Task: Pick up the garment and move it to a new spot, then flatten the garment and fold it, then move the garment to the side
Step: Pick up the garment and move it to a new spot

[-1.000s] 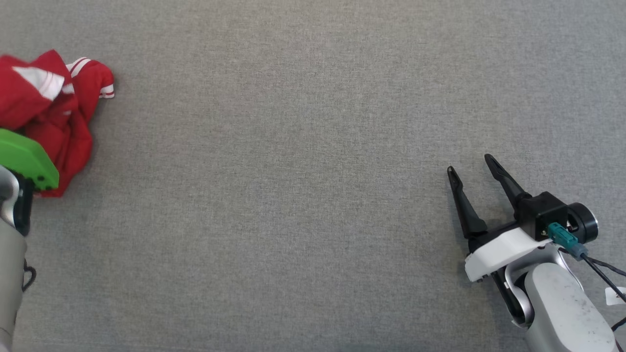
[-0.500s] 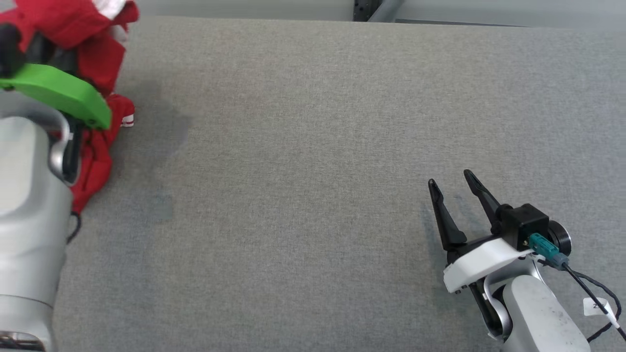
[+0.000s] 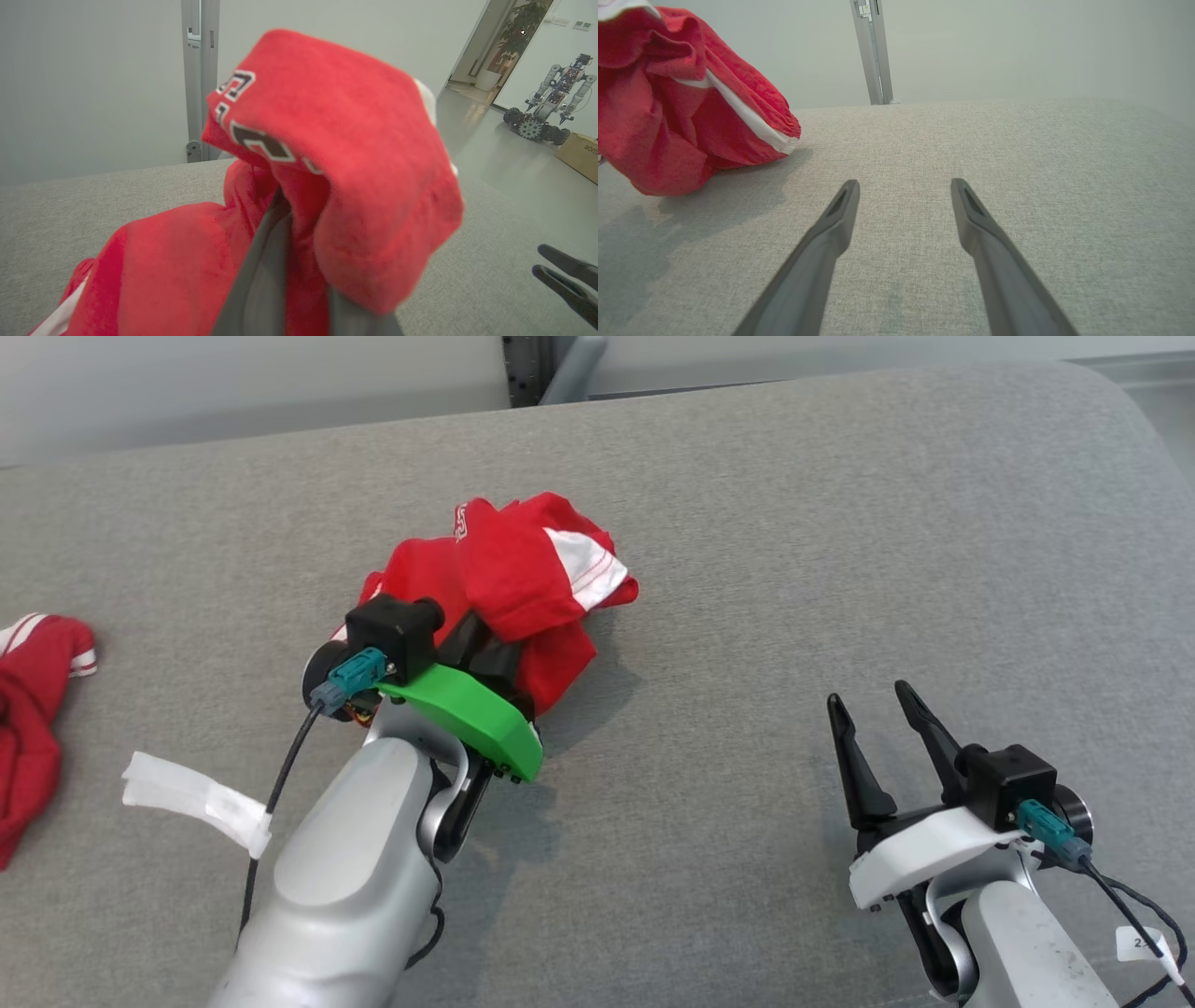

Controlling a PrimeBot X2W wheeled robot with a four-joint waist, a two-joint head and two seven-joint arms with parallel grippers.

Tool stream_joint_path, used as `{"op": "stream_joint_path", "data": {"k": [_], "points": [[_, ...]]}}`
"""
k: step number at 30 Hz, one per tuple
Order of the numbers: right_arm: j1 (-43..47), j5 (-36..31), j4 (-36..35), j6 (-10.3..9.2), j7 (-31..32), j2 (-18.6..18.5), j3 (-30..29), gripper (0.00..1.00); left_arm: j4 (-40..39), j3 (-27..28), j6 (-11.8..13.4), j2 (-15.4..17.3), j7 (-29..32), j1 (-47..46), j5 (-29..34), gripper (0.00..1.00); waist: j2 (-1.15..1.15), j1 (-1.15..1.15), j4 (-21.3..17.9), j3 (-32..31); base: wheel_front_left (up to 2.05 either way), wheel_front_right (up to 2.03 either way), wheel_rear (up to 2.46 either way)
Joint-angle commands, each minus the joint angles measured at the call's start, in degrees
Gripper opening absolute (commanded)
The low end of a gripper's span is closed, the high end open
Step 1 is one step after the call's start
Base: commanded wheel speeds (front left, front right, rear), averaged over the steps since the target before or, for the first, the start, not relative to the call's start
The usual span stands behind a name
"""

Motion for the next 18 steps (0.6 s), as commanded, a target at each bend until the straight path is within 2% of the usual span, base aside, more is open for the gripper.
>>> {"op": "stream_joint_path", "data": {"k": [1, 3, 4, 5, 10, 18], "points": [[0.2, 0.2, -0.1, -0.06, -0.2, 0.0, -0.2, 1.00, -0.3, 0.6, -0.1, -0.1, -0.2, 0.9, 0.6, 0.00, 0.49, 0.00, -5.7, 0.3, 0.00, 0.00, 0.00], [0.3, 0.5, 0.1, -0.06, -0.2, 0.2, -0.2, 1.00, 1.0, 0.6, -0.1, -0.4, -0.1, 3.0, 1.9, 0.00, 0.49, 0.00, -7.2, 0.4, 0.00, 0.00, 0.00], [0.3, 0.5, 0.2, -0.06, -0.2, 0.3, 0.0, 1.00, 1.0, 0.7, -0.1, -0.5, -0.1, 3.7, 1.5, 0.44, 0.49, 0.00, -7.7, 0.4, 0.00, 0.00, 0.00], [0.2, 0.7, 0.4, -0.06, -0.2, 0.3, 0.2, 1.00, 2.1, 0.7, -0.1, -0.6, -0.1, 4.6, 1.6, 1.00, 0.49, 0.00, -8.3, 0.3, 0.00, 0.00, 0.00], [0.4, 1.9, 1.1, -0.06, -0.2, 0.6, 0.1, 1.00, 3.0, 4.3, -0.1, 0.7, -0.1, 10.2, 3.4, 1.00, 0.49, 0.00, -9.2, -1.7, 0.00, 0.00, 0.00], [2.8, 1.4, 1.0, -0.05, -0.2, 0.9, -0.5, 1.00, -3.1, 17.5, 1.5, 2.1, -0.1, 23.1, 7.7, 1.00, 0.49, 0.00, -5.9, -6.2, 0.00, 0.00, 0.00]]}}
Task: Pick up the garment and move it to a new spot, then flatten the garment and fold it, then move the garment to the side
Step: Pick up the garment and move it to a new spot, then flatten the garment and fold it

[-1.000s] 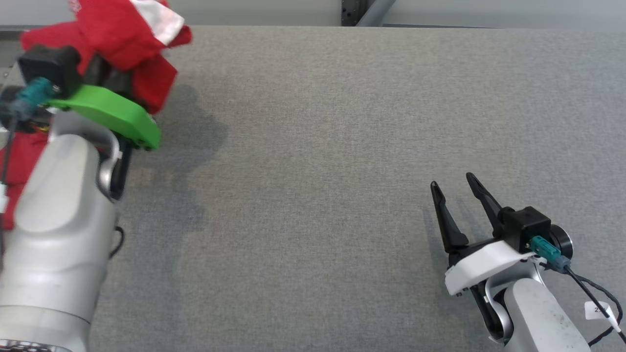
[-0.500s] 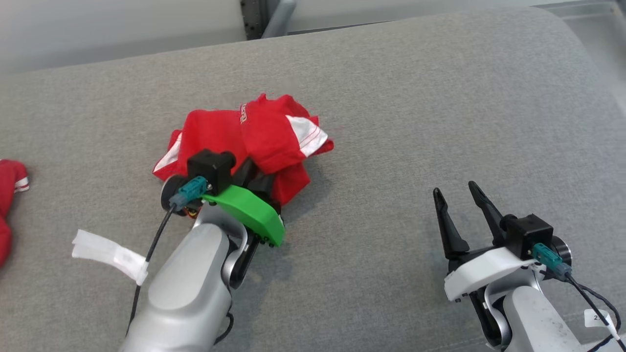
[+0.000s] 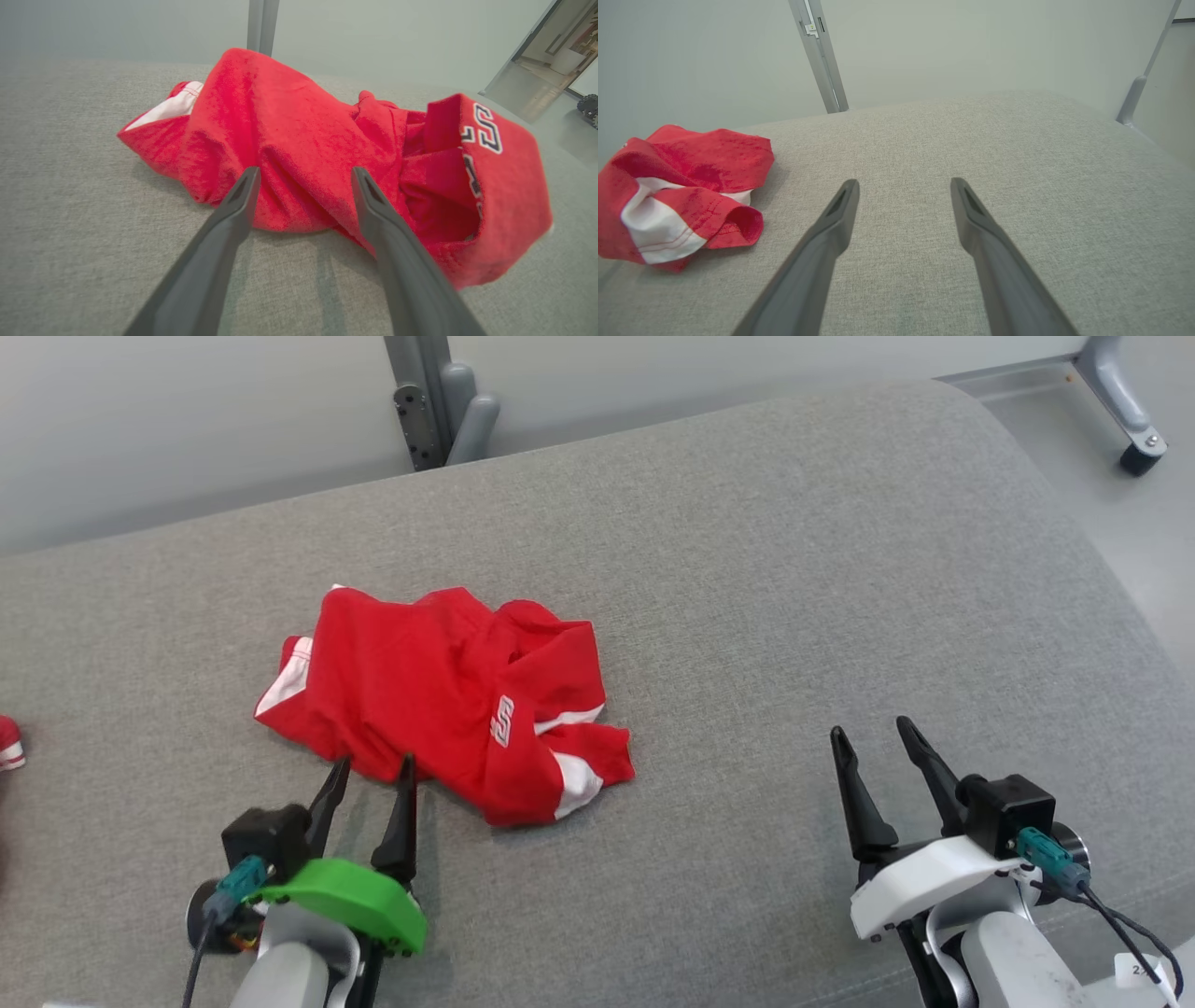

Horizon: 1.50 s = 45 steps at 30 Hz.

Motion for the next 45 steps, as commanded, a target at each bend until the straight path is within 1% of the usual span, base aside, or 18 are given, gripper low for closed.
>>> {"op": "stream_joint_path", "data": {"k": [1, 9, 13, 16, 17, 24, 26, 29, 35, 41, 45], "points": [[0.8, -0.3, 0.1, -0.04, -0.2, 0.3, 0.1, 1.00, -1.0, 1.7, 0.2, 0.2, 0.0, 2.9, 1.1, 1.00, 0.49, 0.00, 2.9, -2.8, 0.00, 0.00, 0.00], [3.9, 0.1, 0.6, -0.04, -0.2, 0.4, -0.3, 1.00, -9.1, 13.3, 2.6, -0.9, 0.1, 14.4, 7.7, 1.00, 0.49, 0.00, 7.2, -6.9, 0.00, 0.00, 0.00], [5.2, 0.4, 0.6, -0.04, -0.2, 0.6, -0.6, 1.00, -12.5, 17.5, 2.9, -1.8, 0.0, 18.6, 10.2, 1.00, 0.49, 0.00, 8.1, -8.0, 0.00, 0.00, 0.00], [5.6, 0.0, 0.8, -0.04, -0.2, 0.5, -0.4, 1.00, -14.2, 19.8, 2.5, -2.5, 0.0, 21.2, 11.8, 1.00, 0.49, 0.00, 8.4, -8.5, 0.00, 0.00, 0.00], [6.1, -0.1, 0.9, -0.04, -0.2, 0.6, -0.5, 1.00, -14.1, 19.8, 2.1, -2.7, 0.1, 22.0, 12.4, 1.00, 0.49, 0.00, 8.5, -8.7, 0.00, 0.00, 0.00], [7.0, 0.1, 1.1, -0.04, -0.2, 0.7, -0.3, 1.00, -13.8, 19.3, 1.3, -3.0, 0.0, 22.0, 12.8, 1.00, 0.49, 0.00, 9.4, -8.9, 0.00, 0.00, 0.00], [6.8, 0.3, 1.2, -0.04, -0.2, 0.6, 0.9, 1.00, -13.6, 18.4, 1.1, -3.1, 0.0, 21.5, 12.1, 1.00, 0.49, 0.00, 9.8, -8.6, 0.00, 0.00, 0.00], [5.7, 1.3, 1.4, -0.04, -0.2, 0.2, 5.0, 1.00, -13.4, 17.4, 0.9, -3.1, 0.1, 21.1, 11.6, 1.00, 0.49, 0.00, 10.9, -8.0, 0.00, 0.00, 0.00], [3.3, 3.0, 4.1, -0.04, -0.2, -0.6, 12.3, 1.00, -13.1, 14.7, 0.9, -3.1, 0.1, 20.4, 10.6, 1.00, 0.49, 0.00, 14.9, -6.8, 0.00, 0.00, 0.00], [-1.2, 1.4, 9.2, -0.04, -0.2, -1.5, 15.7, 1.00, -12.3, 12.3, 0.5, -3.1, 0.0, 19.7, 10.0, 1.00, 0.49, 0.00, 19.7, -5.1, 0.00, 0.00, 0.00], [-4.2, -0.7, 13.7, -0.04, -0.2, -1.6, 16.3, 1.00, -11.7, 11.8, 0.1, -3.1, 0.0, 19.1, 9.8, 1.00, 0.49, 0.00, 22.2, -4.1, 0.00, 0.00, 0.00]]}}
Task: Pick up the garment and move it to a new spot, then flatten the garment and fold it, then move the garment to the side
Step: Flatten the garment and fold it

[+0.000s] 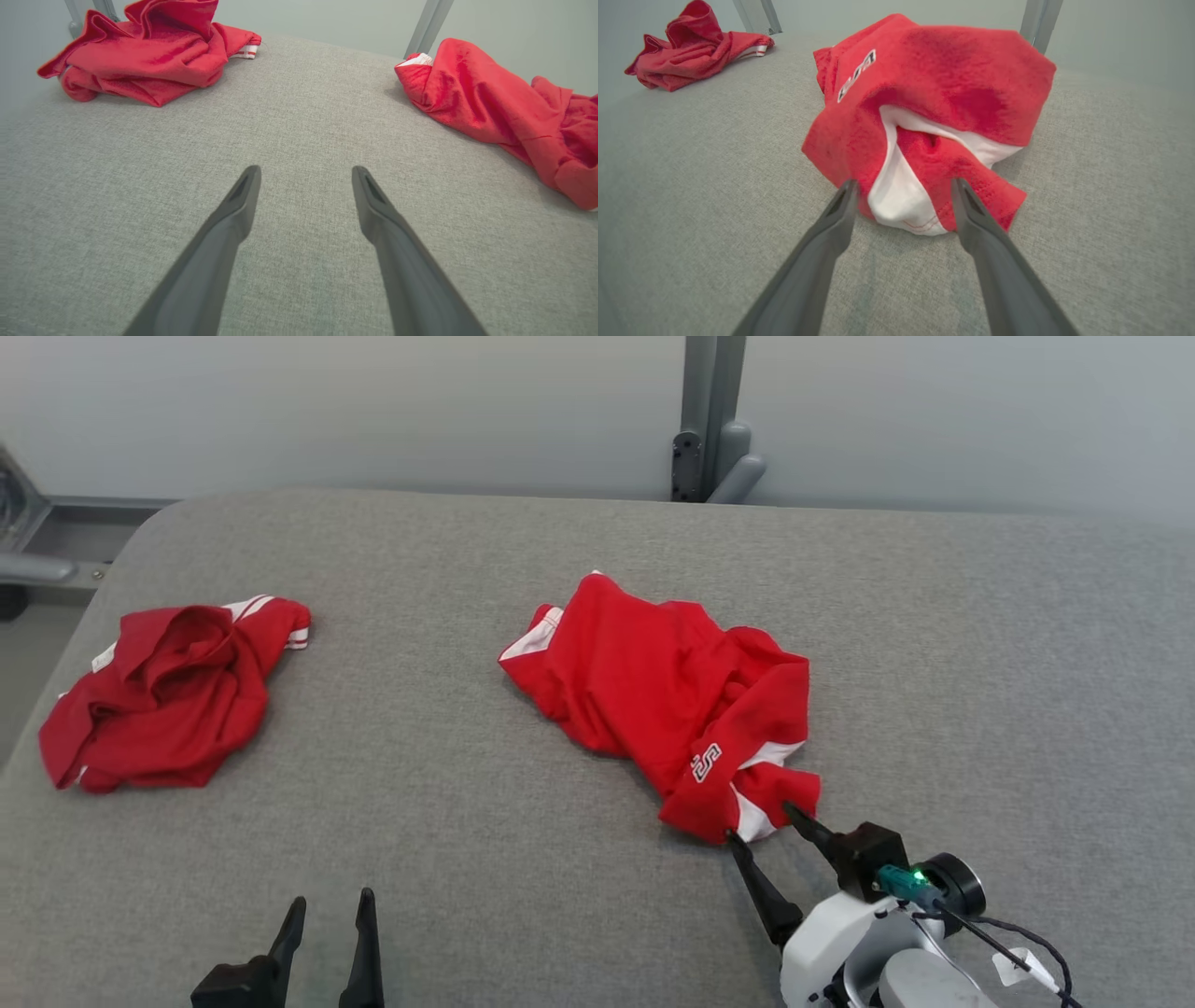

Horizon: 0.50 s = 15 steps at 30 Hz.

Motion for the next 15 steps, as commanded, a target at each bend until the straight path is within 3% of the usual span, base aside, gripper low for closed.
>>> {"op": "stream_joint_path", "data": {"k": [1, 4, 5, 6, 7, 10, 15], "points": [[-1.9, -1.5, 2.1, -0.04, -0.2, -0.1, 0.2, 1.00, 0.1, -0.1, -0.4, 0.1, 0.0, -1.3, -0.3, 1.00, 0.49, 0.00, 3.4, 2.0, 0.00, 0.00, 0.00], [-3.7, -3.1, 6.2, -0.04, -0.2, 0.3, 0.5, 1.00, 0.1, 0.0, -0.4, 0.1, 0.0, -1.9, -0.2, 1.00, 0.49, 0.00, 4.7, 2.7, 0.00, 0.00, 0.00], [-4.3, -3.4, 7.2, -0.04, -0.2, 0.5, 0.6, 0.87, 0.1, 0.0, -0.4, 0.1, 0.0, -2.0, -0.4, 1.00, 0.49, 0.00, 5.0, 2.9, 0.00, 0.00, 0.00], [-5.0, -3.9, 8.4, -0.04, -0.2, 0.5, 0.6, 0.37, 0.1, 0.0, -0.4, 0.1, 0.0, -2.1, -0.4, 1.00, 0.49, 0.00, 5.2, 3.1, 0.00, 0.00, 0.00], [-5.5, -4.1, 9.5, -0.04, -0.2, 0.6, 0.2, 0.00, 0.1, -0.1, -0.4, 0.1, 0.0, -2.3, -0.5, 1.00, 0.49, 0.00, 5.3, 3.2, 0.00, 0.00, 0.00], [-6.4, -3.9, 11.1, -0.04, -0.2, 1.0, -2.6, 0.00, -0.1, -0.1, -0.3, 0.1, 0.0, -2.4, -0.8, 1.00, 0.49, 0.00, 5.4, 3.4, 0.00, 0.00, 0.00], [-7.9, -4.5, 4.5, -0.04, -0.2, -0.9, -10.7, 0.00, -0.1, -1.2, -0.5, 0.1, 0.0, -2.2, -2.2, 1.00, 0.49, 0.00, 3.7, 3.1, 0.00, 0.00, 0.00]]}}
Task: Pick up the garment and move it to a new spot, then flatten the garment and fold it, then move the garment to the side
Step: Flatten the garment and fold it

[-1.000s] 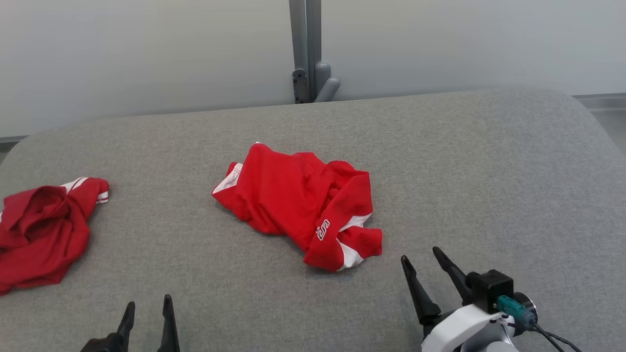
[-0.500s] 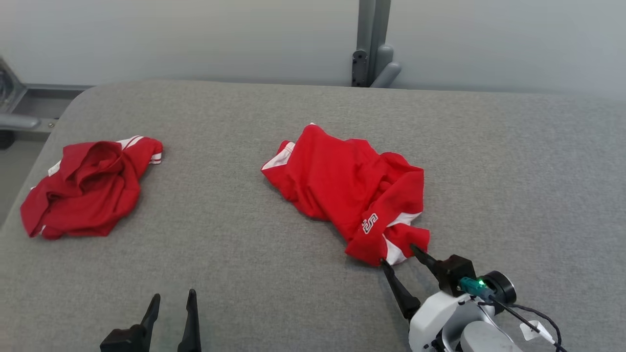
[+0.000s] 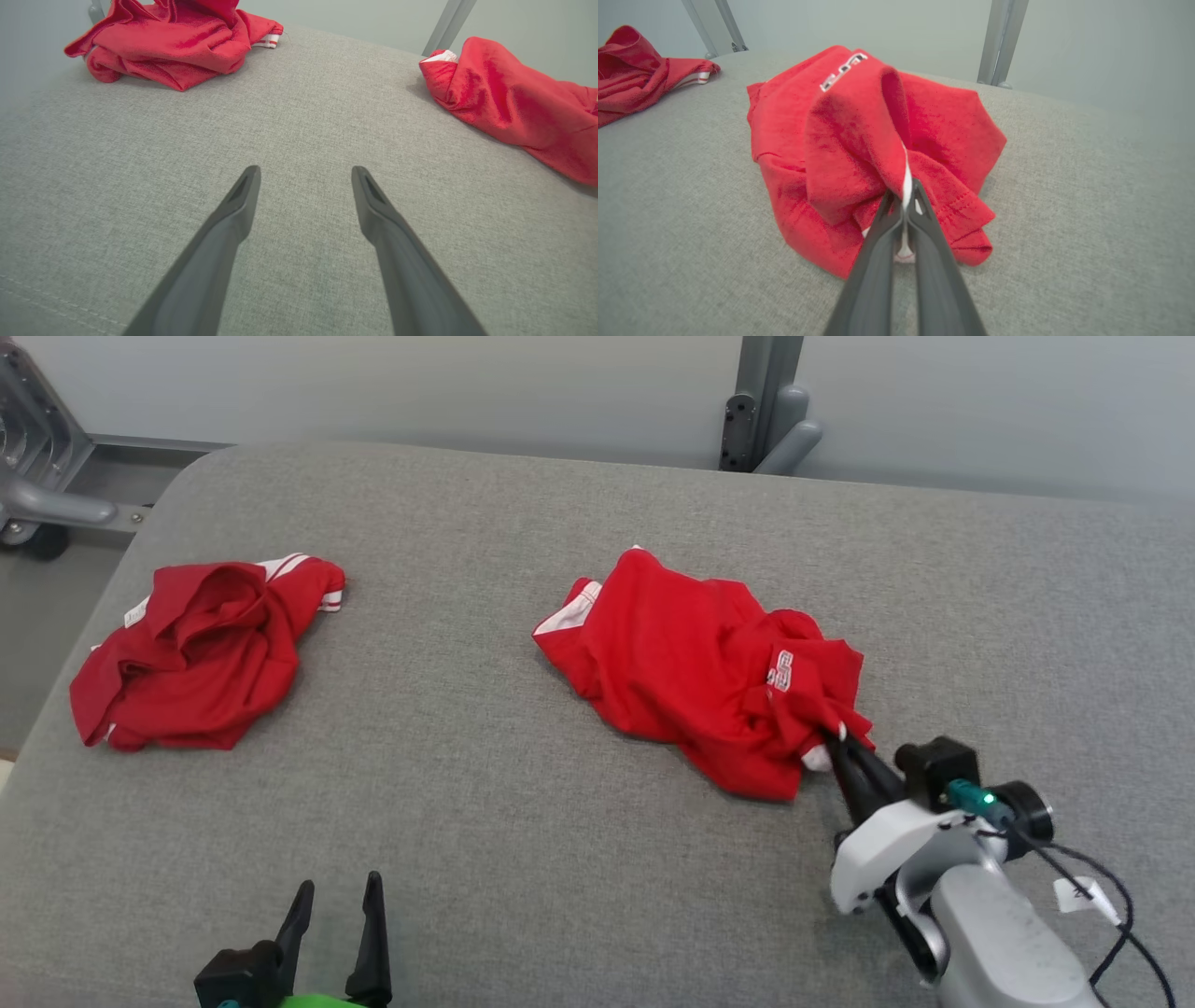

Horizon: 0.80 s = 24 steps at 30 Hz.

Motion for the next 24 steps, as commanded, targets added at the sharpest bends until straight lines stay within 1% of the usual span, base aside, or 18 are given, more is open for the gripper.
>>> {"op": "stream_joint_path", "data": {"k": [1, 5, 7, 11, 14, 17, 19, 21, 24], "points": [[-0.5, -0.3, -1.0, -0.04, -0.2, -0.9, -1.0, 0.00, 0.0, -0.2, -0.1, 0.1, 0.0, -0.6, -0.6, 1.00, 0.49, 0.00, -0.8, -0.4, 0.00, 0.00, 0.00], [-3.8, -0.6, -5.4, -0.04, -0.2, -2.4, -3.8, 0.00, 0.5, -2.0, -0.3, 0.1, 0.0, -1.3, -1.4, 1.00, 0.49, 0.00, -1.6, -0.9, 0.00, 0.00, 0.00], [-6.0, -1.1, -5.9, -0.05, -0.2, -3.6, -3.3, 0.00, 1.1, -3.6, -0.4, 0.1, 0.0, -1.7, -1.7, 1.00, 0.49, 0.00, -1.5, -1.1, 0.00, 0.00, 0.00], [-14.2, -1.9, -3.0, -0.05, -0.2, -6.0, -1.1, 0.00, 2.3, -6.7, -0.5, 0.2, 0.0, -2.7, -2.4, 1.00, 0.49, 0.00, 0.1, -1.3, 0.00, 0.00, 0.00], [-21.8, -2.4, 0.1, -0.05, -0.2, -7.8, 0.7, 0.00, 2.8, -9.2, -0.6, 0.2, 0.0, -3.4, -3.1, 1.00, 0.49, 0.00, 2.8, -0.7, 0.00, 0.00, 0.00], [-29.6, -2.8, 1.8, -0.05, -0.2, -8.5, 3.3, 0.00, 3.1, -10.9, -0.6, 0.2, 0.0, -3.9, -4.1, 1.00, 0.49, 0.00, 6.2, -0.1, 0.00, 0.00, 0.00], [-34.3, -3.2, 1.6, -0.05, -0.2, -8.7, 5.6, 0.00, 3.4, -11.7, -0.4, 0.2, 0.0, -3.7, -4.2, 1.00, 0.49, 0.00, 8.5, 0.3, 0.00, 0.00, 0.00], [-37.9, -3.2, 0.8, -0.05, -0.2, -7.9, 8.8, 0.00, 3.5, -11.7, -0.1, 0.1, 0.0, -3.1, -4.4, 1.00, 0.49, 0.00, 10.1, 0.6, 0.00, 0.00, 0.00], [-39.0, -2.0, 0.2, -0.04, -0.2, -5.8, 15.8, 0.00, 3.9, -11.0, 0.2, 0.1, 0.0, -1.6, -4.5, 1.00, 0.49, 0.00, 11.1, 0.3, 0.00, 0.00, 0.00]]}}
